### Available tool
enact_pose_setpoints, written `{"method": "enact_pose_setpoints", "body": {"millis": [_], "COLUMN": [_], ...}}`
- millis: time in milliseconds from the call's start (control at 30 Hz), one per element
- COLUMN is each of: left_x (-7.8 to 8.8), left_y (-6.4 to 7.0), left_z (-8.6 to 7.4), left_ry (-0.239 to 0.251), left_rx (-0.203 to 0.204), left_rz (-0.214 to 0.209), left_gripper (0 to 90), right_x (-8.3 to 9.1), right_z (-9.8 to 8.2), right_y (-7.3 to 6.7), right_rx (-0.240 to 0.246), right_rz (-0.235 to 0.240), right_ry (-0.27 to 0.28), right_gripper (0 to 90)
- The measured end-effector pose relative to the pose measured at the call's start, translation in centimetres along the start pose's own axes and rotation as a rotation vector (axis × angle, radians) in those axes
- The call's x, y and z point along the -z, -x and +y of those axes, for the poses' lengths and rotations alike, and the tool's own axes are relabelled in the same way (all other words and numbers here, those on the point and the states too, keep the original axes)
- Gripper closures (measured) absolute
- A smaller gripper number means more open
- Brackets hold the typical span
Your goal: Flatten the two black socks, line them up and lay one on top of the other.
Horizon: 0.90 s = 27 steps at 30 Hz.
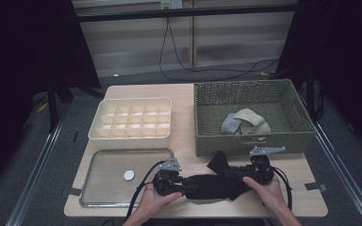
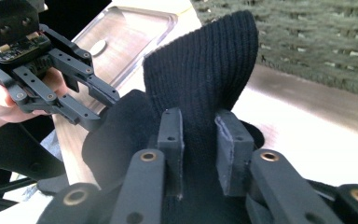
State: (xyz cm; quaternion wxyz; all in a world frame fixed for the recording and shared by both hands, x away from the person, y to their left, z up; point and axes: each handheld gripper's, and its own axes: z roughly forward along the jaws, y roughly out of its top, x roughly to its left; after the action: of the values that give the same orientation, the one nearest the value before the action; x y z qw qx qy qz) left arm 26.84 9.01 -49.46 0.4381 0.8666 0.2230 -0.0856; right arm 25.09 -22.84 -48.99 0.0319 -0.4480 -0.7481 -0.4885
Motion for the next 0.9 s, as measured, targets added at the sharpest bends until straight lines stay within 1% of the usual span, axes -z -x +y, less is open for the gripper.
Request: {"method": "enact_pose_setpoints", "body": {"millis": [67,133,200,300,400,433,467,533,600,667,733,800,833,867,900], "left_x": [-0.2,-0.4,-0.6,-0.6,-0.7,-0.7,-0.7,-0.7,-0.7,-0.6,-0.6,-0.5,-0.5,-0.4,-0.4], "left_y": [0.0,-0.1,-0.2,-0.2,-0.3,-0.3,-0.3,-0.3,-0.2,-0.2,-0.2,-0.2,-0.3,-0.2,-0.2], "left_z": [-0.2,-0.4,-0.5,-0.5,-0.5,-0.5,-0.5,-0.5,-0.5,-0.4,-0.4,-0.4,-0.4,-0.3,-0.3], "left_ry": [-0.001,-0.019,-0.02,-0.025,-0.021,-0.025,-0.024,-0.024,-0.03,-0.037,-0.041,-0.038,-0.035,-0.039,-0.032], "left_rx": [0.006,0.005,0.014,0.013,0.02,0.02,0.022,0.023,0.026,0.016,0.013,0.015,0.014,0.012,0.011], "left_rz": [-0.003,0.005,0.006,0.01,0.009,0.021,0.011,0.013,0.016,0.02,0.02,0.018,0.024,0.029,0.029], "left_gripper": [68.7,70.4,72.1,74.0,75.3,75.5,75.6,75.8,75.7,75.5,75.2,74.0,73.7,73.2,72.4], "right_x": [-0.1,0.0,0.3,0.7,0.4,0.1,-0.4,-1.2,-2.3,-3.2,-4.0,-4.6,-4.9,-5.2,-5.4], "right_z": [-0.1,-0.2,-0.1,0.0,0.2,0.3,0.5,0.8,1.1,1.4,1.6,1.7,1.8,1.8,1.7], "right_y": [-0.1,-0.3,-0.5,-1.0,-1.7,-1.9,-2.1,-2.3,-2.3,-2.2,-2.1,-2.1,-2.1,-2.1,-2.1], "right_rx": [-0.003,0.003,0.004,0.013,0.033,0.046,0.05,0.057,0.065,0.071,0.073,0.083,0.083,0.084,0.087], "right_rz": [-0.014,-0.021,-0.026,-0.024,-0.011,-0.01,-0.002,-0.01,-0.019,-0.026,-0.026,-0.036,-0.044,-0.04,-0.047], "right_ry": [-0.014,-0.011,0.003,0.018,0.004,-0.003,-0.014,-0.039,-0.071,-0.1,-0.115,-0.135,-0.145,-0.155,-0.157], "right_gripper": [69.0,68.1,67.1,68.8,72.3,73.2,73.6,73.7,74.0,74.3,74.3,73.1,73.0,72.7,72.3]}}
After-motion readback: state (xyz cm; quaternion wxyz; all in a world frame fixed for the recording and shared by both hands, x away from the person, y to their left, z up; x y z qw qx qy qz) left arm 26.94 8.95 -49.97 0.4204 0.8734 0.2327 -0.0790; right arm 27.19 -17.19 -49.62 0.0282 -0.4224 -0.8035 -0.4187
